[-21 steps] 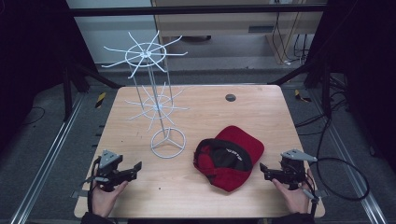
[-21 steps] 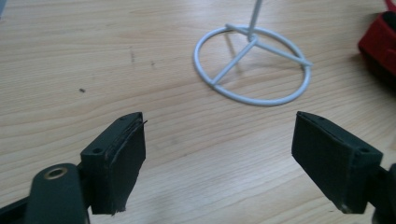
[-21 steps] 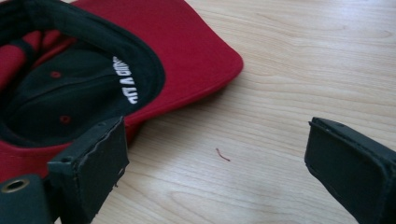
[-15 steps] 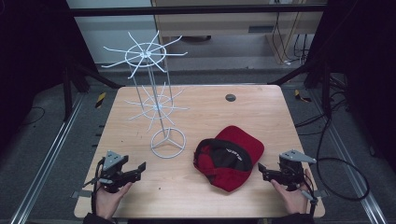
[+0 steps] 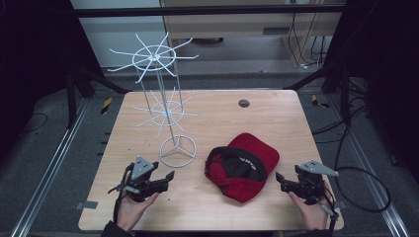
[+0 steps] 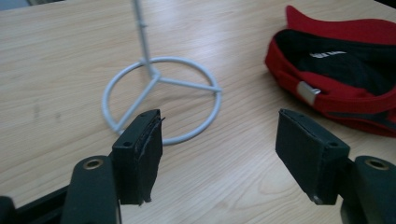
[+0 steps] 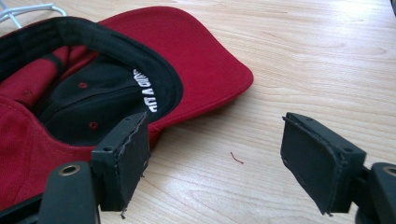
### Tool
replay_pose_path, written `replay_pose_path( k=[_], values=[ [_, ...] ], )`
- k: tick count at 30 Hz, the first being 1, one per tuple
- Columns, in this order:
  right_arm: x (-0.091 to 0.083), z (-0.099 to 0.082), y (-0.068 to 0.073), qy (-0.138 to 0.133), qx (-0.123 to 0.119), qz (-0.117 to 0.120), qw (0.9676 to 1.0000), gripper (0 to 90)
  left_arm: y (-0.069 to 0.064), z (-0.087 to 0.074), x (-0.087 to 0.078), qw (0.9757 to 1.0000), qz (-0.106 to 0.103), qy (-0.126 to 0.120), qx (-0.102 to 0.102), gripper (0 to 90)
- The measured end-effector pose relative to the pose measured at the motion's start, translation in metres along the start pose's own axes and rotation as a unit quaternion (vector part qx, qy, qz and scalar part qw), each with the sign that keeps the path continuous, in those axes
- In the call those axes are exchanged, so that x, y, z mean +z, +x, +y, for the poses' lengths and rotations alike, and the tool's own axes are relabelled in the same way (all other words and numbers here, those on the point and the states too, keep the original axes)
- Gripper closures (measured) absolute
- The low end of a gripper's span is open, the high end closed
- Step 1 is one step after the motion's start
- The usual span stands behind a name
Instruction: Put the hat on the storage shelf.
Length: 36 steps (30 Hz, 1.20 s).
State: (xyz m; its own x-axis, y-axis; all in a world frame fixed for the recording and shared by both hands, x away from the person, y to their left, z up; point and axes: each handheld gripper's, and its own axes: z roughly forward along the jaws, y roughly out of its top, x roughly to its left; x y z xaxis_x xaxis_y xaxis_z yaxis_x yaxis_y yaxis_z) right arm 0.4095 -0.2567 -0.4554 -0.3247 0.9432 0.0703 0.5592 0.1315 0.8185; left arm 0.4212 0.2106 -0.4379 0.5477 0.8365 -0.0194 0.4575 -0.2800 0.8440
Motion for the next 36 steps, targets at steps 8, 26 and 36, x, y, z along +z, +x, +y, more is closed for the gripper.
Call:
replay_pose_path(
  k=[8,26,36],
  values=[
    [-0.006,-0.005,-0.011,-0.003,0.01,-0.015,0.9998,27.3,-0.038,0.023,0.021,0.9989,-0.035,-0.002,0.032,31.3],
    [-0.008,-0.006,-0.022,-0.013,0.025,-0.033,0.9991,33.0,-0.122,0.061,0.071,0.988,-0.108,0.023,0.109,34.7],
    [-0.007,-0.006,-0.021,-0.013,0.019,-0.026,0.9994,33.0,-0.142,0.058,0.104,0.9797,-0.135,0.069,0.131,40.0]
  ],
)
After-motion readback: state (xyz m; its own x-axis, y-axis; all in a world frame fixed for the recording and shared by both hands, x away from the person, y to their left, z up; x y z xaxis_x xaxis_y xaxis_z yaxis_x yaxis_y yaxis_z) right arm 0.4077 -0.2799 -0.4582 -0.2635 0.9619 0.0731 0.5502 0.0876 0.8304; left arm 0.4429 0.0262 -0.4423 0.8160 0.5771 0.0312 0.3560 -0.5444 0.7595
